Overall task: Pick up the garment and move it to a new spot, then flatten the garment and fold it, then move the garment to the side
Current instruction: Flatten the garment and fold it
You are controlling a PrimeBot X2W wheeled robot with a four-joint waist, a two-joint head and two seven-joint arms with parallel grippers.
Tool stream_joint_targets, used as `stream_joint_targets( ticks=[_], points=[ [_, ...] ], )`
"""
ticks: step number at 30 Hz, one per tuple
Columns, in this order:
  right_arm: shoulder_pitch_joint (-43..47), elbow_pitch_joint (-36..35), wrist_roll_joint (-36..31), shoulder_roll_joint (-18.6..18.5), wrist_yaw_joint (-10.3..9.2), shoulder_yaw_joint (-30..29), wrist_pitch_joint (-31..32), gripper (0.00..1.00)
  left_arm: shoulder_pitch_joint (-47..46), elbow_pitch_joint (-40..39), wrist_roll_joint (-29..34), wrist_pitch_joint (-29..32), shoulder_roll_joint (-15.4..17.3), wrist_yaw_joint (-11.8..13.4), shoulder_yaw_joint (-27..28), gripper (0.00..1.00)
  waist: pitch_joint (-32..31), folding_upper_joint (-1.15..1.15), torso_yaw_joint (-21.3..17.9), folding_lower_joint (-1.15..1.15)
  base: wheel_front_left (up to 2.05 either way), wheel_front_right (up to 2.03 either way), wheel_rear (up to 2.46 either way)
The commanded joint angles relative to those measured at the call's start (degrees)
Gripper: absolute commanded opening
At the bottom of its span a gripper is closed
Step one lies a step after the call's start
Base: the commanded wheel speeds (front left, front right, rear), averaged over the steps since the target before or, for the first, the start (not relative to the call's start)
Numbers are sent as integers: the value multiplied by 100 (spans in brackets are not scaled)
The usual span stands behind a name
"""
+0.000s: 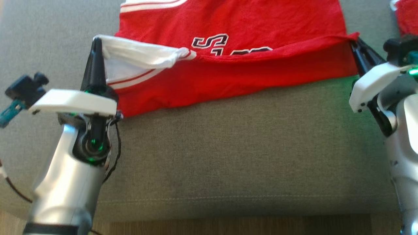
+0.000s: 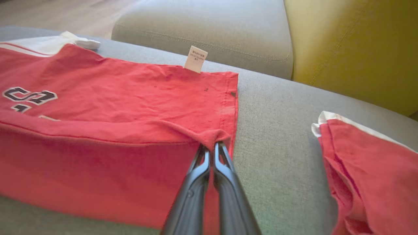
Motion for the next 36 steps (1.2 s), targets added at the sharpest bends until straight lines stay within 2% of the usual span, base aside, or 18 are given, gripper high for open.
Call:
stream_joint_targets(
  ticks=[1, 2, 3, 4, 5, 6, 9, 13, 18, 24, 31, 35, 36],
  points=[
    [-146, -83, -64, -42, -3, 59, -105, 0, -246, -41, 69, -51, 102, -49, 225, 0, 141, 0, 64, -1, 0, 0, 0],
    [-233, 40, -112, -22, -3, 26, -209, 0, -352, 113, 129, -63, 90, -103, 218, 0, 169, 0, 69, -1, 0, 0, 0],
    [-357, 294, -207, 48, -3, 2, -415, 9, -506, 393, 215, -78, 53, -196, 189, 0, 194, 0, 70, -1, 0, 0, 0],
    [-408, 411, -226, 97, -3, -7, -538, 36, -559, 514, 251, -86, 38, -234, 186, 13, 195, 0, 65, -1, 0, 0, 0],
    [-451, 524, -254, 140, -3, -19, -668, 84, -593, 625, 273, -91, 21, -270, 182, 43, 185, 0, 58, -1, 0, 0, 0],
    [-481, 625, -279, 183, -3, -17, -822, 100, -612, 720, 296, -97, 7, -304, 184, 100, 159, 0, 51, -1, 0, 0, 0],
    [-499, 835, -334, 296, -3, -70, -1371, 100, -577, 857, 453, -114, 0, -376, 210, 100, 38, 0, 21, -1, 0, 0, 0],
    [-342, 846, -364, 445, -3, -198, -1729, 100, -270, 560, 1190, -124, 90, -405, 313, 100, -122, 0, -53, -1, 0, 0, 0],
    [79, 561, -244, 672, -3, -310, -1819, 100, 626, 70, 1782, -125, -128, -164, 523, 100, -229, 0, -167, -1, 0, 0, 0],
    [449, 283, -150, 806, -3, -359, -1833, 100, 1300, 119, 1804, 85, -259, 193, 415, 100, -299, 0, -244, -1, 0, 0, 0],
    [472, 317, -124, 865, -3, -362, -1724, 100, 1305, 480, 1822, 564, -204, 525, 317, 100, -316, 0, -294, -1, 0, 0, 0],
    [440, 458, -135, 857, -3, -315, -1493, 100, 1243, 718, 1833, 932, -180, 630, 180, 100, -321, 0, -283, -1, 0, 0, 0],
    [424, 525, -157, 853, -3, -309, -1386, 100, 1222, 743, 1840, 937, -179, 641, 175, 88, -324, 0, -276, -1, 0, 0, 0]
  ],
)
